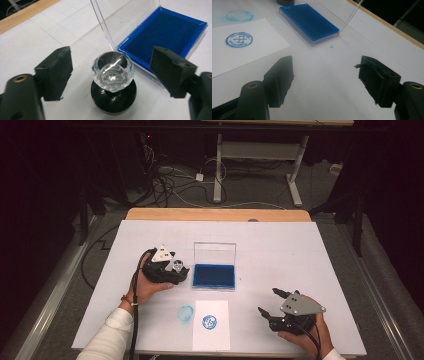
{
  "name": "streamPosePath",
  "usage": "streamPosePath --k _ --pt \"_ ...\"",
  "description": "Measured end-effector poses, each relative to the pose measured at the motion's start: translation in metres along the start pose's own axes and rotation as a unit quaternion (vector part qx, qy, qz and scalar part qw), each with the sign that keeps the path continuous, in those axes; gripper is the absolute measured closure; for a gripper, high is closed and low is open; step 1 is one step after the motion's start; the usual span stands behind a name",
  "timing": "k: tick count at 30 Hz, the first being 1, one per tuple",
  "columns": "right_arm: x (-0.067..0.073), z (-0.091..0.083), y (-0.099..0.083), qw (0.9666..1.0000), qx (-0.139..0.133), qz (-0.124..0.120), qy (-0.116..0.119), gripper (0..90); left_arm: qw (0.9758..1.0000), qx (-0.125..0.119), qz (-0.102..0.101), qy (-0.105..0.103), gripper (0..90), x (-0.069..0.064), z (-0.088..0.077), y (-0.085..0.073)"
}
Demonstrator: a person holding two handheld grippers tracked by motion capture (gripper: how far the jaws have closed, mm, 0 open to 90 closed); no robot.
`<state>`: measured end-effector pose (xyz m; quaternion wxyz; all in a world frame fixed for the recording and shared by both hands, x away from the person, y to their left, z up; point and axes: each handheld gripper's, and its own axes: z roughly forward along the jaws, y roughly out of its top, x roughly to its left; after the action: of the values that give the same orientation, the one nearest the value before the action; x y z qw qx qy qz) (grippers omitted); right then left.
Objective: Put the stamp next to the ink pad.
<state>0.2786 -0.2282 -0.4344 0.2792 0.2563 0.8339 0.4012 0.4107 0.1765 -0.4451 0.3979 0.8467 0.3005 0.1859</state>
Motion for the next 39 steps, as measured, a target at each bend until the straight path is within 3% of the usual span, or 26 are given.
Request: streamPosePath --k 6,24,39 --pt "0.001 0.0 0.0 1.0 -0.001 -0.001 0.0 28.2 1.0 0.004 0.007 0.0 16.5 -0.002 0.001 0.001" --pt "0.001 0.0 0.001 1.0 -0.004 0.0 -0.003 27.7 0.9989 -0.037 0.029 0.01 16.6 -0.012 -0.015 0.008" --pt "0.001 0.0 0.001 0.9999 -0.006 0.002 -0.009 26.6 0.9976 -0.05 0.042 0.022 16.5 -0.02 -0.021 0.013"
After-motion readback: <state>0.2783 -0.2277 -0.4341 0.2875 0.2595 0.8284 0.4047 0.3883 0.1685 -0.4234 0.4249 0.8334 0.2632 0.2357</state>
